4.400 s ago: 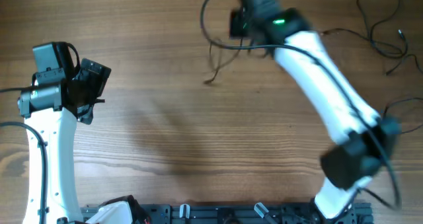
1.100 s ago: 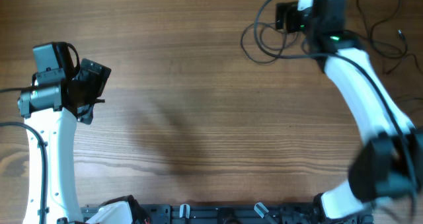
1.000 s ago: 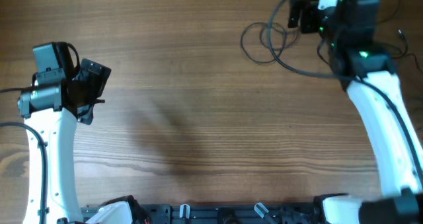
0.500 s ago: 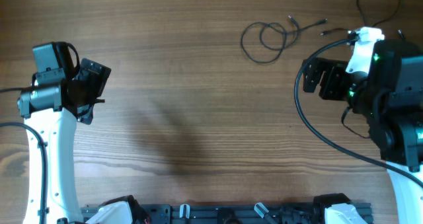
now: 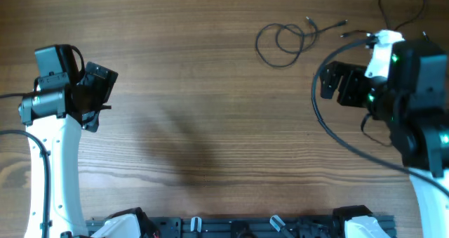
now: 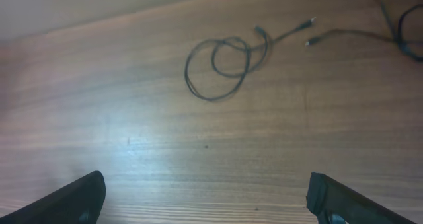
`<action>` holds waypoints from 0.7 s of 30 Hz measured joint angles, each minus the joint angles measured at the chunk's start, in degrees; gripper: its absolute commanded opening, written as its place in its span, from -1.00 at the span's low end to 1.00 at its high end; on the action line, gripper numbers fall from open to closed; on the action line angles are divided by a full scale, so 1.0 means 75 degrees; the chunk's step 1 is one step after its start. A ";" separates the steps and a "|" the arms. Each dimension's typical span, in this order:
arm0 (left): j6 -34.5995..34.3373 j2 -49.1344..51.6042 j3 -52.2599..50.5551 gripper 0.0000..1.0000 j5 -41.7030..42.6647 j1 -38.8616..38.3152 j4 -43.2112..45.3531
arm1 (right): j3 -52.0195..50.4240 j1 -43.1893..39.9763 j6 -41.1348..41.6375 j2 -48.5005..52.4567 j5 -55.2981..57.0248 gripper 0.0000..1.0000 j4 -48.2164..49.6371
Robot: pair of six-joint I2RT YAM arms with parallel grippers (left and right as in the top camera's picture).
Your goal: Untangle cables
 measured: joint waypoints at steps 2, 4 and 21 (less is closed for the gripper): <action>0.0000 0.0000 0.0000 1.00 0.0000 0.0000 0.0003 | 0.0000 0.0000 -0.0003 -0.0484 0.0070 0.99 -0.0015; 0.0000 0.0000 0.0000 1.00 0.0000 0.0000 0.0009 | 0.0000 0.0000 0.0000 -0.1454 0.0192 1.00 -0.0026; 0.0000 0.0000 0.0000 1.00 0.0000 0.0000 0.0000 | -0.6000 -0.0382 0.0003 -0.7431 0.1011 0.99 0.3302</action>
